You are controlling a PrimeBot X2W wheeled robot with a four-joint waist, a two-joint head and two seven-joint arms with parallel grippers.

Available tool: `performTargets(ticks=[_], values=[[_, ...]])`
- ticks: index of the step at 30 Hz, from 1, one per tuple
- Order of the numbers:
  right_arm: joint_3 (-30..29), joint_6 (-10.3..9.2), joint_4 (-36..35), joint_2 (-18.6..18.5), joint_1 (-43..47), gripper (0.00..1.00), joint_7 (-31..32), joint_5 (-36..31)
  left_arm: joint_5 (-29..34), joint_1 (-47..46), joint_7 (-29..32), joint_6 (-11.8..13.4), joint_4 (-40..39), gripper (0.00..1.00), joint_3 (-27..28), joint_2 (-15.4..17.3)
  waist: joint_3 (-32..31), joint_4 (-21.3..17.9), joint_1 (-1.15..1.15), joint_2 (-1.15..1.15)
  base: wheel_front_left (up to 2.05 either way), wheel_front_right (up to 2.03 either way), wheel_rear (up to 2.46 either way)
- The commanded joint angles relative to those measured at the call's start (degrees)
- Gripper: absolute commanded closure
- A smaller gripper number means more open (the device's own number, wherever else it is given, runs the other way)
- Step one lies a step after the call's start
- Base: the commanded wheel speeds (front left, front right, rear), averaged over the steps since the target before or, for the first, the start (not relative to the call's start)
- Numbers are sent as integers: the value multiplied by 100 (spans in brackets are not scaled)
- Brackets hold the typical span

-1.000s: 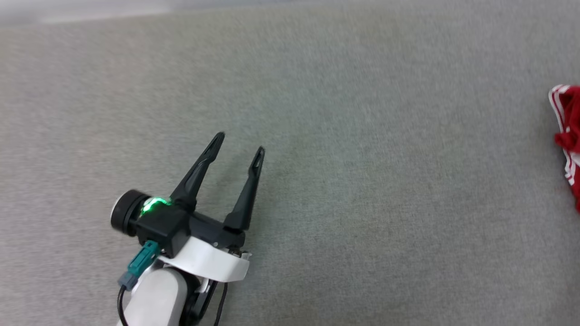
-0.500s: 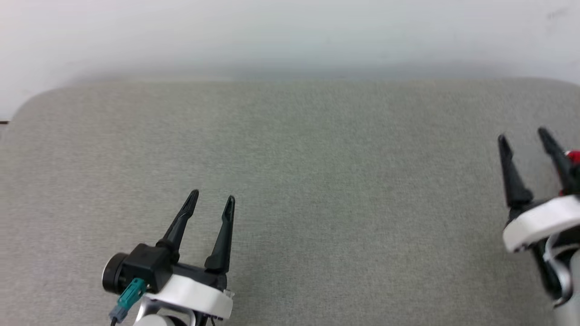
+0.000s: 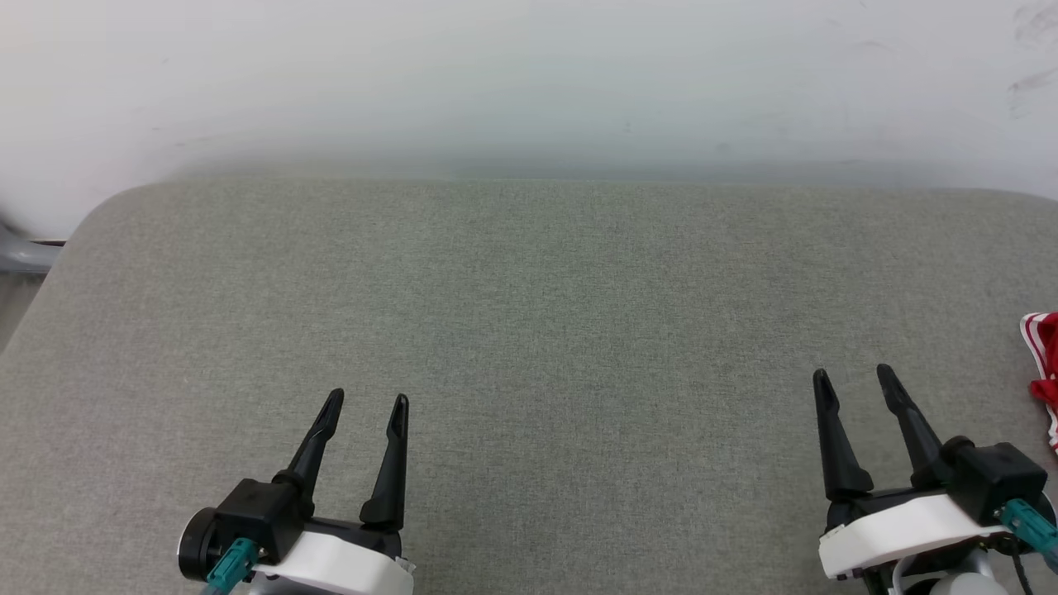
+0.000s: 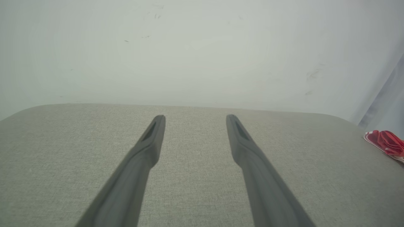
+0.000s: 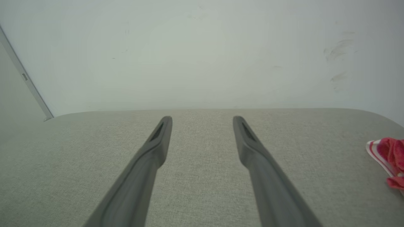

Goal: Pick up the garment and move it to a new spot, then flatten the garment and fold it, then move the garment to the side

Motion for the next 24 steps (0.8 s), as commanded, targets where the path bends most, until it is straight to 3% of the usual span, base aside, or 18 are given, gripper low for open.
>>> performTargets(ticks=[1,24], values=[[43,-5,47,42,41,0,-69,-51,39,48,-13,-11,22,0,29,-14,-8,-18,1,0,0,0,0],[36,-5,180,101,-80,0,-213,-37,241,50,-14,-15,-44,0,102,-62,-82,-68,1,0,0,0,0]])
